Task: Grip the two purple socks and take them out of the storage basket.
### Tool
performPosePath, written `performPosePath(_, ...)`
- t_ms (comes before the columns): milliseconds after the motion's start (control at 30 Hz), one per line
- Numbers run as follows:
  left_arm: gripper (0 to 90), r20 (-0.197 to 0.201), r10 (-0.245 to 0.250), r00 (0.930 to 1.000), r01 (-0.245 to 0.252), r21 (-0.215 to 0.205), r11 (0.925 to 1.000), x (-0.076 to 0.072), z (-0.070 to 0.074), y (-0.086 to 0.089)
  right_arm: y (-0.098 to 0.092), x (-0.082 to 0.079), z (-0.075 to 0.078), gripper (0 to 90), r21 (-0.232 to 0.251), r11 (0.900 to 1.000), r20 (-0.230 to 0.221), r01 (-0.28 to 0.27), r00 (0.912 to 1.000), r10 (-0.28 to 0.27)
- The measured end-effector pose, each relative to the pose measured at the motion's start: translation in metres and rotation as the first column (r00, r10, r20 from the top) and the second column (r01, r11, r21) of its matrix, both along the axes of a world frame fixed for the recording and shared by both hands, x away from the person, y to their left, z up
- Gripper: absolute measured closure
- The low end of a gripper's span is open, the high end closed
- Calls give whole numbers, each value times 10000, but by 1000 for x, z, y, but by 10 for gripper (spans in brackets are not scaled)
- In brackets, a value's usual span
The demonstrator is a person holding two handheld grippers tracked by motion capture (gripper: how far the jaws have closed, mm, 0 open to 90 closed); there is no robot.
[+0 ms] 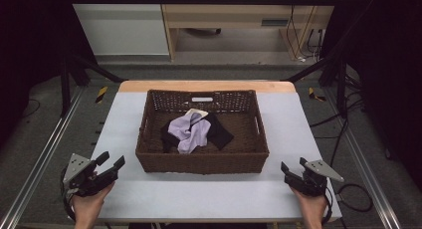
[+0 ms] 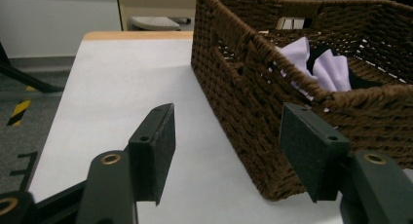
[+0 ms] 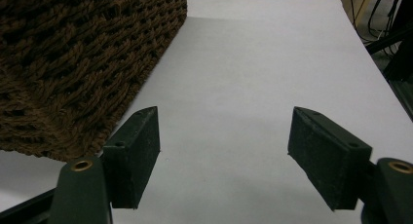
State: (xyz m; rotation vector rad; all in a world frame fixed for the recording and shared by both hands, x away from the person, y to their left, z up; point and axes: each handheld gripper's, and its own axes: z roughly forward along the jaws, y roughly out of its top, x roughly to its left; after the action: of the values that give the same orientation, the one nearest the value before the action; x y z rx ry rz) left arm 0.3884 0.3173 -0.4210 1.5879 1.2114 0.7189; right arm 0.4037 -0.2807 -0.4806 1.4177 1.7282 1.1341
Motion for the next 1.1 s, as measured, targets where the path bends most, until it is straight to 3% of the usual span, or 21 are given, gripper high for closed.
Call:
performPosePath(467,348,573,-331,9978,334,-47,9994,1,25,-9,3,-1,-3,254,-288,9995,55,100,9999,-99)
performPosePath(667,342,716,-582,9957,593,-126,9982,9,41,-17,3,-2,-3,249,-284,9995,140,140,9998,-136)
performPosePath(867,340,912,-1079,9900,1071,142,9941,25,62,-42,5,-3,-3,243,-460,9989,209,133,9997,-124)
performPosePath(1100,340,971,-1516,9837,1492,314,9883,43,74,-71,5,-2,-3,239,-434,9990,164,140,9998,-132)
